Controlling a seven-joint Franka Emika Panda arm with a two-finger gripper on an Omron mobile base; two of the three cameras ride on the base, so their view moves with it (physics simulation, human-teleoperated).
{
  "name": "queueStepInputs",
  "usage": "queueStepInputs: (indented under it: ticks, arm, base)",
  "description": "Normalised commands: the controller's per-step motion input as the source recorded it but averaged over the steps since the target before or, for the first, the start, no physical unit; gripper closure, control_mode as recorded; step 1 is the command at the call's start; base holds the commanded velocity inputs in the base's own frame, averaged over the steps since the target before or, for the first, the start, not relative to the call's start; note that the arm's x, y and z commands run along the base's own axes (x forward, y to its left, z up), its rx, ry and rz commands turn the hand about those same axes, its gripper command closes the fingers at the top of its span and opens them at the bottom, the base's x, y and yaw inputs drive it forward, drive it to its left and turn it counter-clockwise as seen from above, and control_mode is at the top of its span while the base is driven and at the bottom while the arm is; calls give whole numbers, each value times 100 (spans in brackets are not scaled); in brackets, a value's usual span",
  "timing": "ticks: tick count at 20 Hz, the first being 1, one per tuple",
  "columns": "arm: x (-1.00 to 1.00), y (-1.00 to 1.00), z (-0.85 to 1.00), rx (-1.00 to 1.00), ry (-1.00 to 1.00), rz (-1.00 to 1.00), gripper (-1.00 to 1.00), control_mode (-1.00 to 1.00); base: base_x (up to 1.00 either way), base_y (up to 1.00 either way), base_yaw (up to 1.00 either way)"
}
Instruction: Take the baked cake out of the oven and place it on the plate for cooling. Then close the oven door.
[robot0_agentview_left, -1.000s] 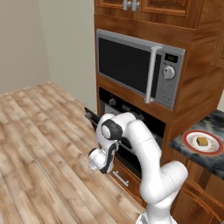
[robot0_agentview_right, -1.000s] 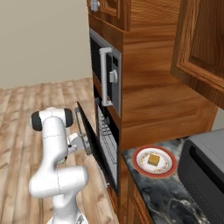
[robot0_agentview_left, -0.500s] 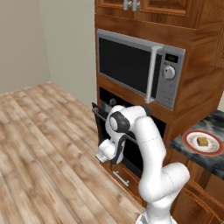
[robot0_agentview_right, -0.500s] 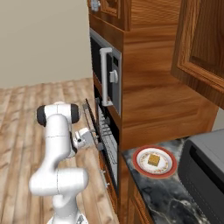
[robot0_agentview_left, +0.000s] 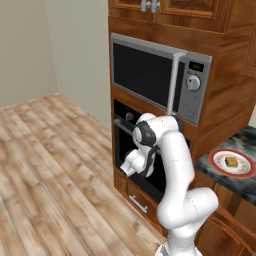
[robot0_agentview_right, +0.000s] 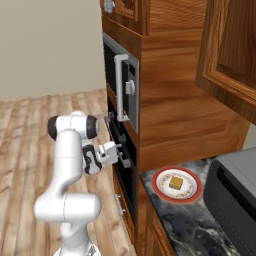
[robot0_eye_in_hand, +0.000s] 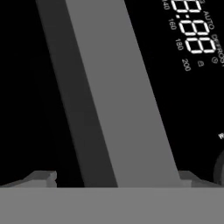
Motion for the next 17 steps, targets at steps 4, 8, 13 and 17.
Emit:
queueStepInputs:
  ticks: [4,8,13,17]
  arm:
    - [0,-49,0,6,3,5,-100,-100]
    - [2,-54,0,6,6,5,-100,-100]
    - [2,-50,0,10,9,6,-100,-100]
    - [0,-34,0,16,12,9,-100,-100]
  base:
    - [0,0,0]
    - [0,0,0]
    - [0,0,0]
    - [0,0,0]
